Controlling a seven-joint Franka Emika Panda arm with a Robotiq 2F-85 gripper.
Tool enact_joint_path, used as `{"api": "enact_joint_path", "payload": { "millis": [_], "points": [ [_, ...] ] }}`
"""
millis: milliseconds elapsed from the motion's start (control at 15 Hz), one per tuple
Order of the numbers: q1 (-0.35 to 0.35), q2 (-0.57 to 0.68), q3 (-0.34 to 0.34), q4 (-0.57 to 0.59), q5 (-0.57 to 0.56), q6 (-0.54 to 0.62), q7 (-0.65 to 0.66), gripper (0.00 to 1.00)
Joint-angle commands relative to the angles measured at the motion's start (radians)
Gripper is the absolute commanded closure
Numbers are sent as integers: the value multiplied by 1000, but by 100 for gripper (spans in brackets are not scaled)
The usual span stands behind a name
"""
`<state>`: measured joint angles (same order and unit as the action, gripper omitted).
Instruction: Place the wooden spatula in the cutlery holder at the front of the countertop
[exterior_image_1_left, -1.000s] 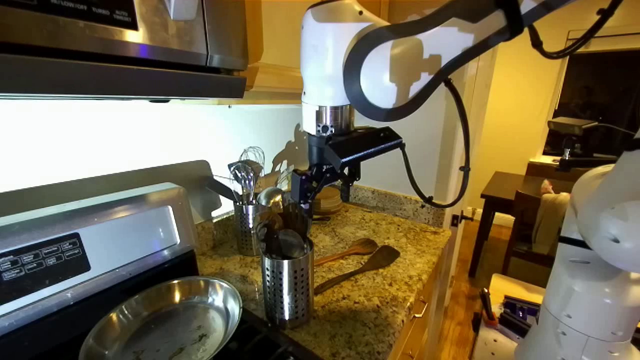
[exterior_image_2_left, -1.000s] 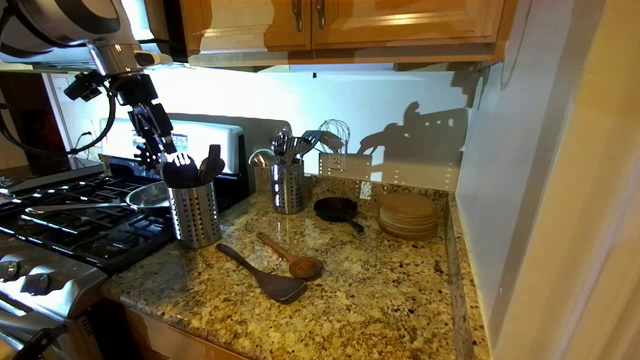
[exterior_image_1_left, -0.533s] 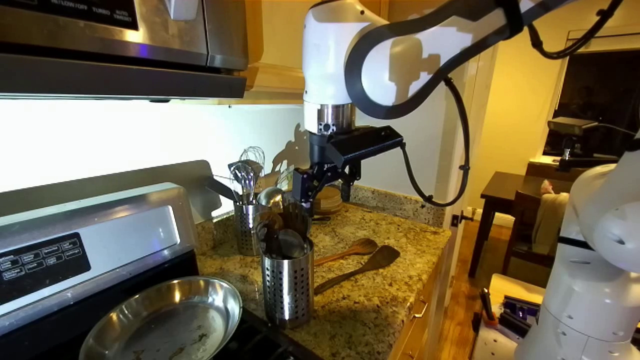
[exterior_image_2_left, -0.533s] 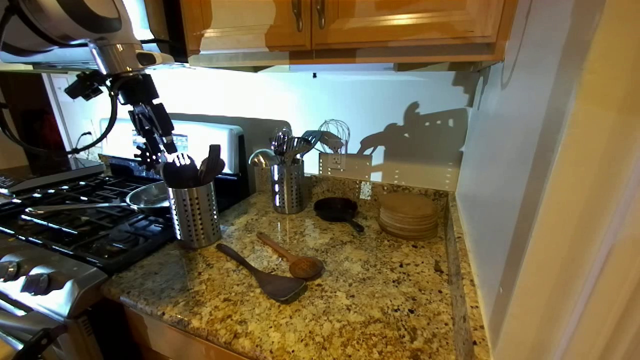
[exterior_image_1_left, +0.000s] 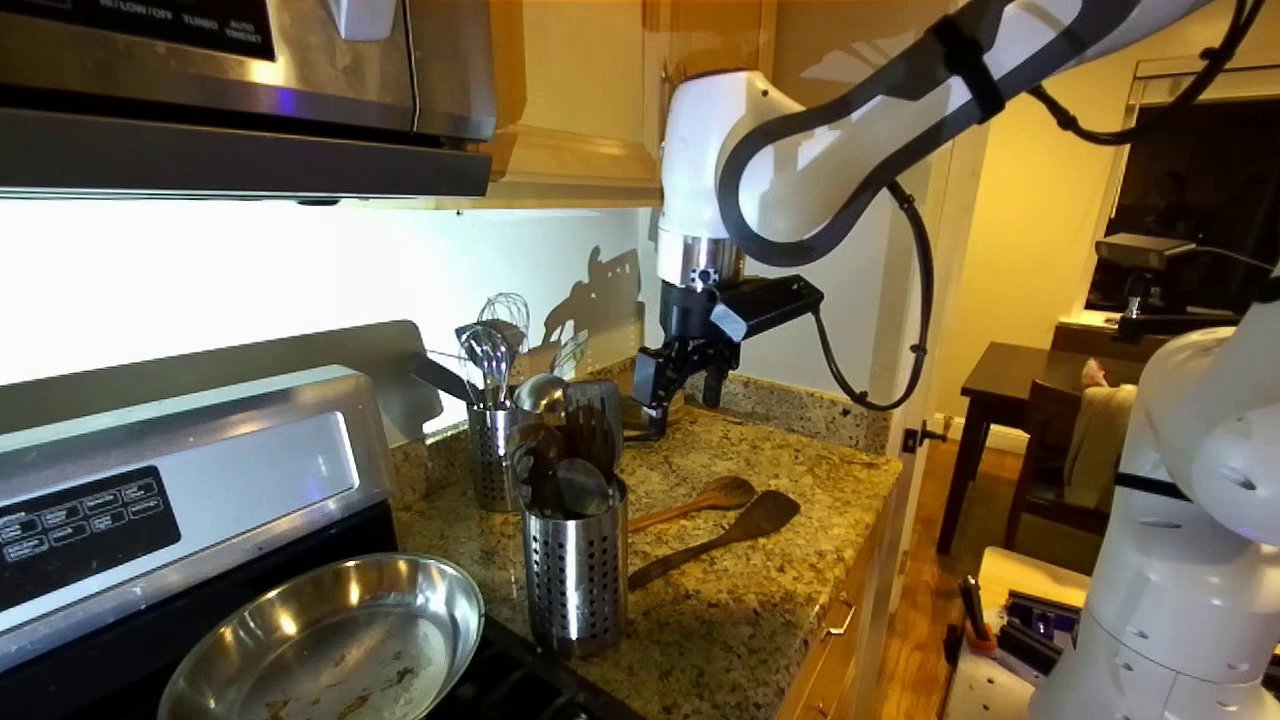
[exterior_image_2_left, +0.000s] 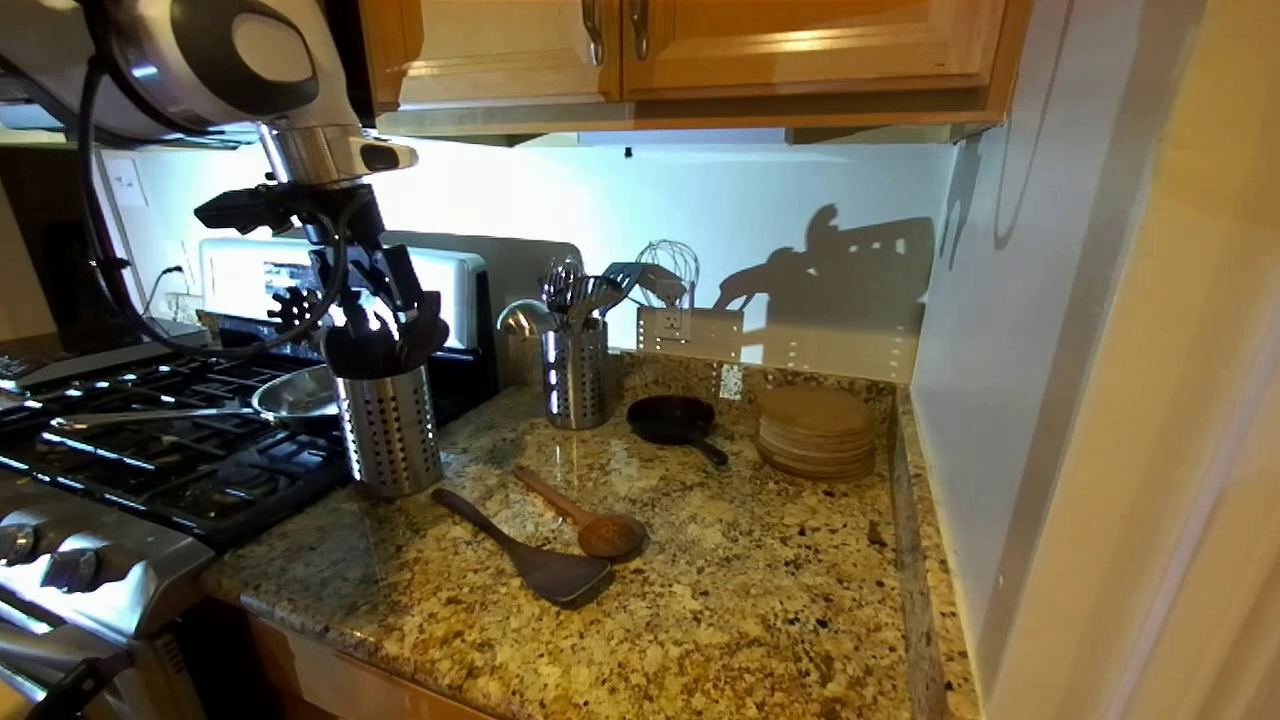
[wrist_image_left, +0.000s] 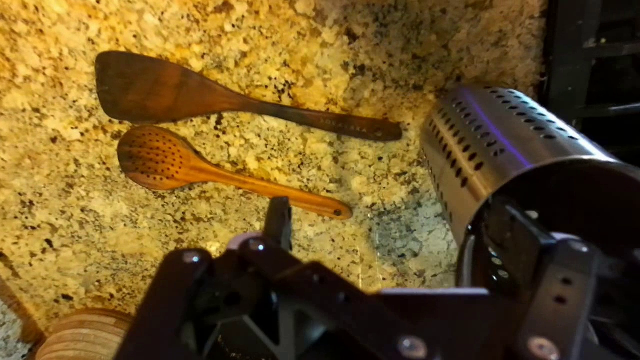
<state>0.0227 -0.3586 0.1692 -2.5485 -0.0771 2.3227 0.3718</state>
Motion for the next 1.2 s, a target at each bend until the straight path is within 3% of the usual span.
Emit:
{"api": "enact_joint_path", "payload": {
  "millis": [0,267,333,867,1133],
  "points": [
    [6,-37,-94,-95,64,85,-161,0],
    [-3,-3,-168,-125,131,74,-281,0],
    [-19,6,-141,-118,93,54,-227,0],
    [-15,13,-143,-111,104,59,-242,0],
    [-43,21,-216,-127,120,83,-342,0]
  ]
}}
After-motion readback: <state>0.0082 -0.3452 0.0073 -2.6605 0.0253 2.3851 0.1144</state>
